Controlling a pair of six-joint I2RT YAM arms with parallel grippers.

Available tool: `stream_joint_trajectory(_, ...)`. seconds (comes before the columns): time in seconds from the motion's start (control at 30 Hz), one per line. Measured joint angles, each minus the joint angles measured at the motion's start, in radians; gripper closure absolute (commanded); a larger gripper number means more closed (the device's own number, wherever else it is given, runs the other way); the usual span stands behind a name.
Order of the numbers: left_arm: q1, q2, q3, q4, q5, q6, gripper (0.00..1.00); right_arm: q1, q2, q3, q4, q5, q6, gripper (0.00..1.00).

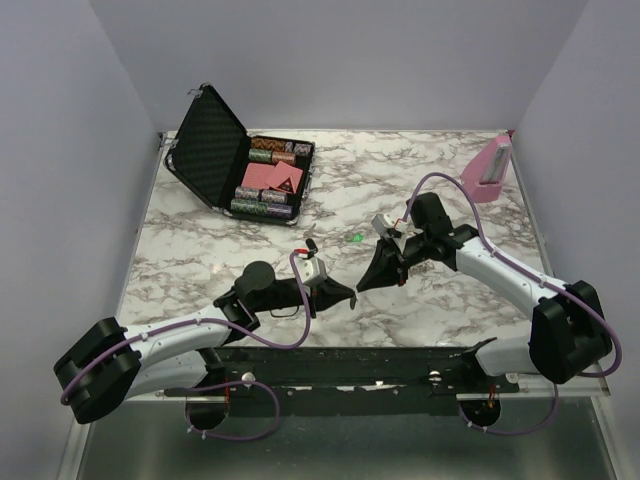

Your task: Put the keys on the keyring

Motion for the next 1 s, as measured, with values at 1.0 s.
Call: stream_joint_trajectory(1.0,0.001,-0.023,0.226,-0.515,-0.098,0.008,1.0,0.0,0.0,0.0,0.039,0.015,0.084,0.62)
